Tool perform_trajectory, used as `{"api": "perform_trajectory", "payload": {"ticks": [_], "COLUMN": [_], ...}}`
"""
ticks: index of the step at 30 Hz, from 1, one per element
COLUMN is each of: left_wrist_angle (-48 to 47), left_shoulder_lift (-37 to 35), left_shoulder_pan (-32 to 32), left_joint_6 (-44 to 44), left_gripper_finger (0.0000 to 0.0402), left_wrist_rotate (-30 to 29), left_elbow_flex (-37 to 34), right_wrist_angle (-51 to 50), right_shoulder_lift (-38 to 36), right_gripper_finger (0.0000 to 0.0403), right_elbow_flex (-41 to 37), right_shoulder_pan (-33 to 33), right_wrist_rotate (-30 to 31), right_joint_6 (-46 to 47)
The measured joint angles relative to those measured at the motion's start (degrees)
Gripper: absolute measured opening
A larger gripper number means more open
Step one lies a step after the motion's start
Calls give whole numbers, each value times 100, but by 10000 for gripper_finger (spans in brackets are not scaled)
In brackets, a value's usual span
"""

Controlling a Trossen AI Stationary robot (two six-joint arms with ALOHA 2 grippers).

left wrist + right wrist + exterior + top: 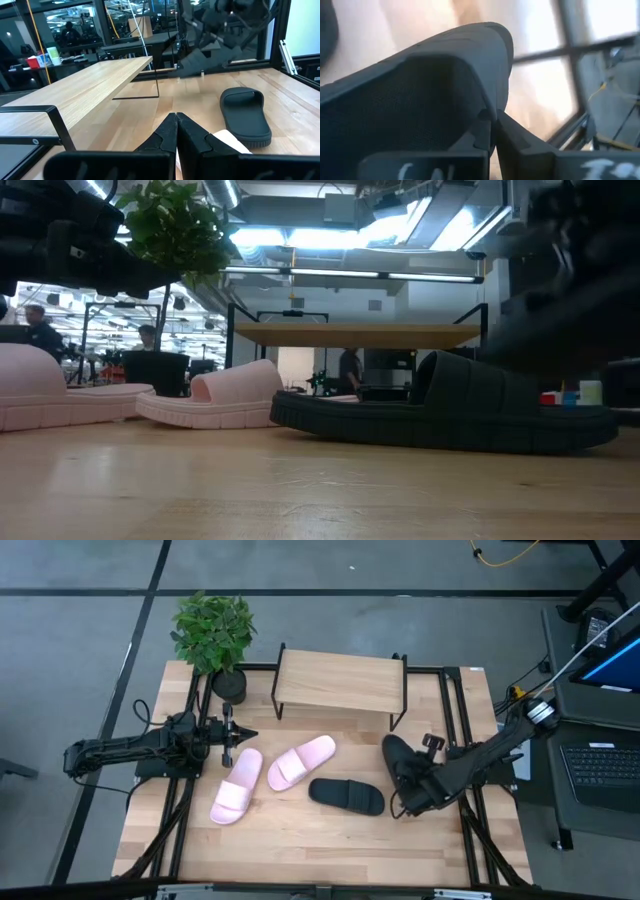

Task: Pick and place slides into the shelf
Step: Put the right black slide on the shelf

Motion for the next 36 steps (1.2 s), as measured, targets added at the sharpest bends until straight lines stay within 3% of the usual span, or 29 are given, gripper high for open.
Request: {"api": "perform_trajectory", "payload": {"ticks": [9, 15, 21, 27, 36], "left_wrist_angle": [-1, -2, -2, 0, -2], "left_shoulder_lift": [-1, 1, 0, 1, 0], "left_shoulder_pan": [0, 1, 1, -1, 0], "left_joint_6": [4, 4, 9, 11, 11], "left_gripper_finger": [0, 0, 0, 0, 0], "left_wrist_rotate": [0, 1, 1, 1, 1], "left_elbow_flex": [0, 0, 0, 0, 0], "right_wrist_angle": [-799, -1091, -1098, -1106, -1067], "right_shoulder_lift": [-58, -60, -60, -60, -59], "right_gripper_finger": [12, 12, 12, 12, 12], "right_elbow_flex": [776, 1093, 1261, 1549, 2150], "right_shoulder_pan": [-49, -456, -1153, -1808, -2570], "right_wrist_rotate": [1477, 2038, 2270, 2611, 2639], "right_joint_6": [22, 180, 76, -591, -1256]}}
